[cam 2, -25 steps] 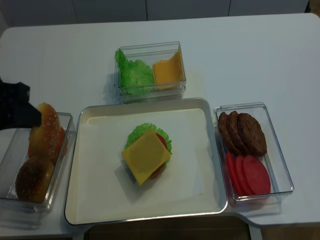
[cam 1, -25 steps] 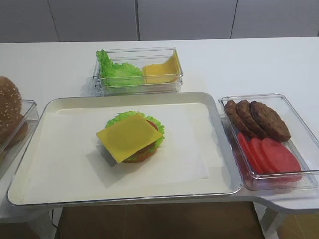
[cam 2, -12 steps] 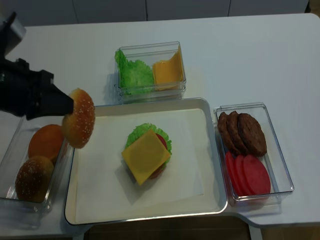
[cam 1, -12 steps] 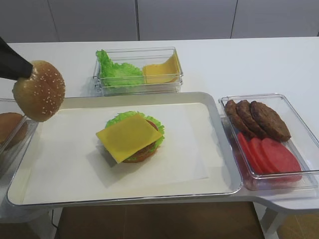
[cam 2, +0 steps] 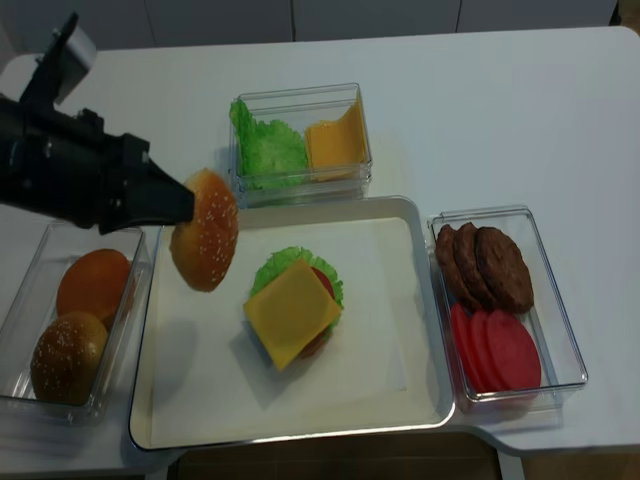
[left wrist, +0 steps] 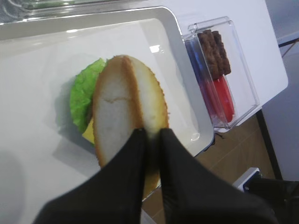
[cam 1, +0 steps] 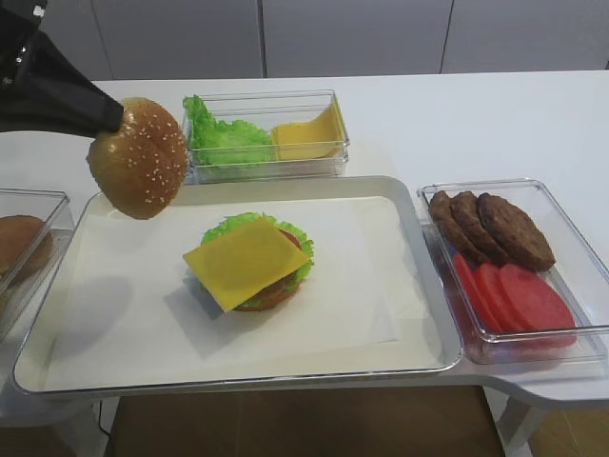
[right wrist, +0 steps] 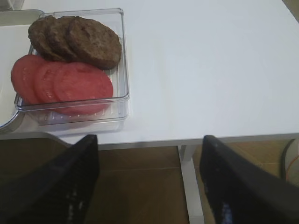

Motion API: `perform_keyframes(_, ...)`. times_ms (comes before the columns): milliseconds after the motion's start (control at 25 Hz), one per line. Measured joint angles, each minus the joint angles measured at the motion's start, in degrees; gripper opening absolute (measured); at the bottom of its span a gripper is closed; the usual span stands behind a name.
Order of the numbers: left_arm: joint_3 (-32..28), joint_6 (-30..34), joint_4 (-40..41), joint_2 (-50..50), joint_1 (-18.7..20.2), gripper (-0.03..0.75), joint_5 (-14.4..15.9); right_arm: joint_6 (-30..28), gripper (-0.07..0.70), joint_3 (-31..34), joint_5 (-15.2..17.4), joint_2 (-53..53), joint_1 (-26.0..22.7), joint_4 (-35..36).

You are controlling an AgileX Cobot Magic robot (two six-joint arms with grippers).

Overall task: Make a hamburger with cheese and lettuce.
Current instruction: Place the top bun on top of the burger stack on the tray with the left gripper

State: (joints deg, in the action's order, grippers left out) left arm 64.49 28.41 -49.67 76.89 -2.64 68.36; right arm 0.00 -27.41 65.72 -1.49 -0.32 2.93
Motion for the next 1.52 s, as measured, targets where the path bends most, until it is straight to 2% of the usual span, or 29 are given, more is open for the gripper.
perform_keyframes(360,0.00,0.10,-3.71,0.26,2.97,0.052,-3.31,0.00,0.511,0.00,0.00,0.00,0.00,0.00)
perform_keyframes(680,0.00,1.84,-10.55,6.39,6.44,0.051,-4.18,0.00,0.511,0.00,0.00,0.00,0.00,0.00)
perform_keyframes(960,-0.51,4.91,-13.69,8.19,6.83,0.051,-4.18,0.00,0.511,0.00,0.00,0.00,0.00,0.00)
perform_keyframes(1520,-12.87,15.98,-31.96,8.19,6.83,0.050,-4.26,0.00,0.512,0.00,0.00,0.00,0.00,0.00)
